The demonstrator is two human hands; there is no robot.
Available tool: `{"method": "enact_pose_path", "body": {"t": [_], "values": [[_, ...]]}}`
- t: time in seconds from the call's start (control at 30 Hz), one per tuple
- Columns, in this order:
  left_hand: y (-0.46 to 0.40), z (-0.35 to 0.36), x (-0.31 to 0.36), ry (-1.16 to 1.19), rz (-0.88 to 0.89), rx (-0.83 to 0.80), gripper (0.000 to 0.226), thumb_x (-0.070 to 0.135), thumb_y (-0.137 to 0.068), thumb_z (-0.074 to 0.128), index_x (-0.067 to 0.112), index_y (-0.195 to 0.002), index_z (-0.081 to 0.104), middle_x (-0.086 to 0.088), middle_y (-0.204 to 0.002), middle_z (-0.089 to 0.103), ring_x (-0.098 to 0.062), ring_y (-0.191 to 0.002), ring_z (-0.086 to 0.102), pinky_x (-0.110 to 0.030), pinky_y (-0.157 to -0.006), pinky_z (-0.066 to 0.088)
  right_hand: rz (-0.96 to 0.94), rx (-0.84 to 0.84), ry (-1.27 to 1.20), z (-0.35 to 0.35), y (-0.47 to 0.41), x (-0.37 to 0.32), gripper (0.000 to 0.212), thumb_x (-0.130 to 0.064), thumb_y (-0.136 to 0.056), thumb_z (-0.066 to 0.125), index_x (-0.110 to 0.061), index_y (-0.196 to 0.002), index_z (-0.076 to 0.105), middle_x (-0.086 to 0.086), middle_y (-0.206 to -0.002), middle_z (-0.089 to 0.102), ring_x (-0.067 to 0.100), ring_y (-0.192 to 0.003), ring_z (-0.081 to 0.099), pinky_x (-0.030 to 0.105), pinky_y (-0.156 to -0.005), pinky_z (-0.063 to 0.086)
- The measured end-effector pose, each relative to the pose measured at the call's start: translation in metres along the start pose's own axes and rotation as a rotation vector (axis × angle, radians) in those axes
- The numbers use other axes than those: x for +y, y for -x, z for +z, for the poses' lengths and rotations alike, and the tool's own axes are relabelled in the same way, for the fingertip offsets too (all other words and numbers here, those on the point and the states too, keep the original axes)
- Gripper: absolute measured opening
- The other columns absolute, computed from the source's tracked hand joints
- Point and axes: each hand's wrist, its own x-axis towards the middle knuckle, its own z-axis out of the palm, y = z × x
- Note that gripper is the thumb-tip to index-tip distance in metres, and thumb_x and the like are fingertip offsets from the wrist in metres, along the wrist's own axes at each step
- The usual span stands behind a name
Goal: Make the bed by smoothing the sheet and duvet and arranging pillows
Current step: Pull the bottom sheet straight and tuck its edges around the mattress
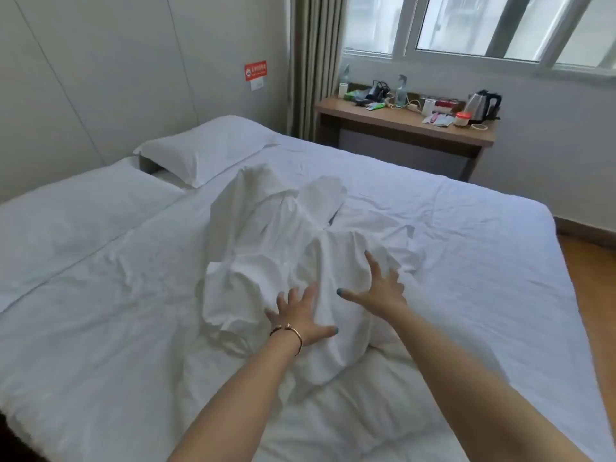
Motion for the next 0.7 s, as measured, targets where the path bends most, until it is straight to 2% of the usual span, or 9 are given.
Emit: {"method": "enact_pose_path", "body": {"t": [0.07,0.23,0.3,0.37,0.43,0.5,0.6,0.63,0.7], "values": [[-0.026,0.005,-0.005,-0.037,-0.005,-0.018,0.114,0.072,-0.061,0.064,0.051,-0.145,-0.009,0.002,-0.160,-0.005,-0.036,-0.146,-0.007,-0.066,-0.111,0.007,0.034,0.011,-0.087,0.004,-0.025,-0.012,0.117,-0.074,-0.062,0.070,-0.056,-0.144,-0.012,0.018,-0.155,0.005,0.045,-0.138,0.023,0.055,-0.108,0.031],[-0.069,0.037,-0.025,-0.101,-0.024,-0.030,0.124,0.084,-0.052,0.059,0.057,-0.135,-0.029,0.008,-0.156,-0.026,-0.036,-0.145,-0.005,-0.059,-0.110,0.021,-0.023,0.065,-0.054,0.031,-0.073,-0.020,0.130,-0.060,-0.059,0.082,-0.055,-0.143,-0.016,0.023,-0.154,-0.002,0.043,-0.143,0.010,0.054,-0.114,0.026],[-0.077,0.045,-0.030,-0.134,-0.001,-0.046,0.124,0.089,-0.051,0.055,0.055,-0.136,-0.029,0.009,-0.157,-0.022,-0.037,-0.145,-0.003,-0.058,-0.111,0.019,-0.051,0.074,-0.062,0.042,-0.083,-0.011,0.132,-0.047,-0.060,0.086,-0.053,-0.144,-0.015,0.022,-0.151,0.011,0.041,-0.140,0.020,0.052,-0.111,0.032],[-0.077,0.048,-0.033,-0.158,0.026,-0.064,0.123,0.090,-0.051,0.054,0.055,-0.137,-0.027,0.009,-0.158,-0.018,-0.038,-0.144,-0.003,-0.058,-0.111,0.016,-0.009,0.012,-0.179,0.048,-0.084,-0.008,0.131,-0.029,-0.067,0.085,-0.051,-0.144,-0.019,0.017,-0.143,0.029,0.038,-0.129,0.039,0.045,-0.099,0.044],[-0.069,0.050,-0.035,-0.142,0.051,-0.071,0.124,0.089,-0.050,0.055,0.055,-0.138,-0.025,0.010,-0.158,-0.015,-0.037,-0.145,-0.005,-0.059,-0.112,0.014,0.047,-0.125,-0.259,0.054,-0.071,-0.013,0.120,-0.018,-0.078,0.075,-0.046,-0.146,-0.019,0.012,-0.129,0.042,0.032,-0.110,0.051,0.038,-0.075,0.051],[-0.056,0.053,-0.040,-0.032,0.078,-0.026,0.123,0.087,-0.050,0.058,0.055,-0.140,-0.018,0.011,-0.158,-0.008,-0.032,-0.146,-0.002,-0.056,-0.114,0.013,0.046,-0.192,-0.286,0.061,-0.049,-0.012,0.109,-0.018,-0.082,0.069,-0.042,-0.149,-0.014,0.006,-0.121,0.045,0.026,-0.101,0.051,0.034,-0.070,0.049],[-0.028,0.053,-0.046,0.387,0.131,0.193,0.108,0.079,-0.052,0.062,0.053,-0.142,0.009,0.004,-0.151,0.022,-0.020,-0.141,0.022,-0.041,-0.116,0.022,-0.019,-0.186,-0.399,0.069,0.004,0.007,0.109,-0.018,-0.076,0.072,-0.036,-0.151,-0.005,-0.001,-0.134,0.042,0.023,-0.117,0.050,0.034,-0.093,0.048],[-0.013,0.055,-0.047,0.496,0.157,0.242,0.103,0.077,-0.052,0.062,0.052,-0.141,0.015,0.004,-0.145,0.028,-0.016,-0.137,0.027,-0.033,-0.115,0.023,-0.030,-0.181,-0.435,0.071,0.026,0.016,0.110,-0.017,-0.076,0.073,-0.034,-0.151,-0.005,-0.004,-0.134,0.040,0.021,-0.120,0.049,0.032,-0.095,0.047],[0.027,0.060,-0.047,0.597,0.226,0.228,0.095,0.073,-0.054,0.059,0.053,-0.137,0.018,0.003,-0.142,0.027,-0.015,-0.135,0.027,-0.024,-0.111,0.019,-0.046,-0.135,-0.489,0.074,0.075,0.034,0.108,-0.014,-0.077,0.074,-0.032,-0.152,-0.003,-0.009,-0.125,0.039,0.016,-0.115,0.049,0.024,-0.087,0.044]]}}
